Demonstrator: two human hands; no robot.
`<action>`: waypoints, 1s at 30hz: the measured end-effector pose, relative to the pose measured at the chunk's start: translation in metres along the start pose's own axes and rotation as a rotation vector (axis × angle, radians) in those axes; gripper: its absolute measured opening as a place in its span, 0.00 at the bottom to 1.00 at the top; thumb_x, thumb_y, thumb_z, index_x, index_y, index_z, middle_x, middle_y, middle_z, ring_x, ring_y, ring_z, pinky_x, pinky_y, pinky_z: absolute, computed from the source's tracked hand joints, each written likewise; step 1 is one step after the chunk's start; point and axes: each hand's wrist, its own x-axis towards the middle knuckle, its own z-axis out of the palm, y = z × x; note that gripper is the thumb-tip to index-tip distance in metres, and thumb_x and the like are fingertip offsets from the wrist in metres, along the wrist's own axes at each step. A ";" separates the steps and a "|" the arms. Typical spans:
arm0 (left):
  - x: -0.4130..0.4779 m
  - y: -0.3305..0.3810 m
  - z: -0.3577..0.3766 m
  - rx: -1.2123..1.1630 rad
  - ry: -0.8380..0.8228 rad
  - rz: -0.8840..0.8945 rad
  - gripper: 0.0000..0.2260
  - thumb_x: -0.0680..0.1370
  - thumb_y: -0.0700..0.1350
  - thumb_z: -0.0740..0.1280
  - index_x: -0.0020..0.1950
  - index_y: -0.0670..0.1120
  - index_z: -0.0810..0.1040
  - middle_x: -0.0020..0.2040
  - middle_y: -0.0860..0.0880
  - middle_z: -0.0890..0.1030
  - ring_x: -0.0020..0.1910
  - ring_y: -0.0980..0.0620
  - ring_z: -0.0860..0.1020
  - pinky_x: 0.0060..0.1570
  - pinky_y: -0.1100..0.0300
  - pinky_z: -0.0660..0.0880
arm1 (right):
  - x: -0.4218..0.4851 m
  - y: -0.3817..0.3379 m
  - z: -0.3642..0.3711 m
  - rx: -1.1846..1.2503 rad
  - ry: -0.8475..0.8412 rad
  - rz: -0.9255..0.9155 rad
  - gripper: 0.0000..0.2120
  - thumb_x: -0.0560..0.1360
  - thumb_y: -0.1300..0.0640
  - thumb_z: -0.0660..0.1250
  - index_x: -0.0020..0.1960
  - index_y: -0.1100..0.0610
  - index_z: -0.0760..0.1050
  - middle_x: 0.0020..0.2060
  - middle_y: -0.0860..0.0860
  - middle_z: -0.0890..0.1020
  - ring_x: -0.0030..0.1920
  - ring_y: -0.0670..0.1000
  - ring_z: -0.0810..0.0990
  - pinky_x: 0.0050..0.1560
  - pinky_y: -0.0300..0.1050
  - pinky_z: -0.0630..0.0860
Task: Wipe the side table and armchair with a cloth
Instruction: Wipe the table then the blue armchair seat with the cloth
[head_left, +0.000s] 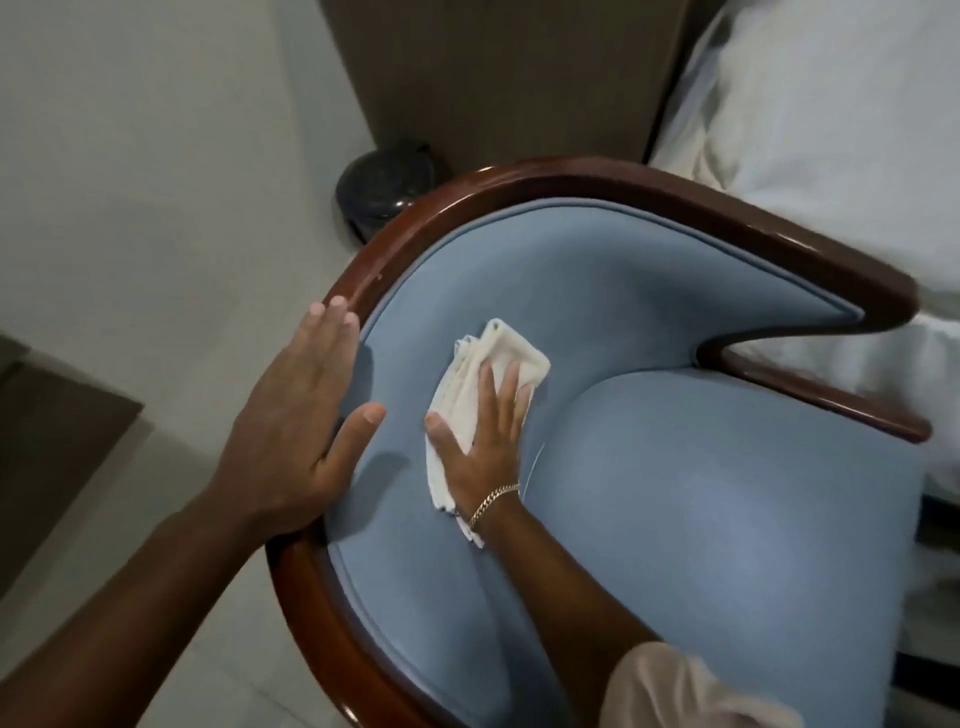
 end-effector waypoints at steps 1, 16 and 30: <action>0.001 0.000 -0.001 0.009 -0.001 0.008 0.37 0.80 0.66 0.42 0.81 0.42 0.50 0.83 0.45 0.50 0.83 0.48 0.48 0.80 0.51 0.48 | 0.001 -0.001 0.001 0.029 0.021 0.074 0.39 0.76 0.42 0.66 0.78 0.45 0.46 0.80 0.49 0.41 0.80 0.55 0.35 0.79 0.56 0.43; -0.001 0.000 -0.001 0.066 0.062 0.110 0.39 0.80 0.64 0.49 0.80 0.37 0.53 0.82 0.39 0.55 0.82 0.41 0.53 0.78 0.43 0.58 | 0.030 0.053 0.010 0.130 0.153 0.361 0.35 0.77 0.37 0.58 0.78 0.38 0.45 0.81 0.47 0.45 0.80 0.53 0.45 0.79 0.54 0.46; -0.046 0.012 -0.093 -1.928 0.101 -0.763 0.34 0.72 0.69 0.65 0.67 0.45 0.80 0.66 0.38 0.81 0.66 0.38 0.79 0.57 0.44 0.81 | -0.084 -0.187 -0.021 -0.014 -0.269 -0.364 0.35 0.71 0.41 0.63 0.76 0.39 0.57 0.80 0.44 0.56 0.80 0.47 0.47 0.79 0.47 0.47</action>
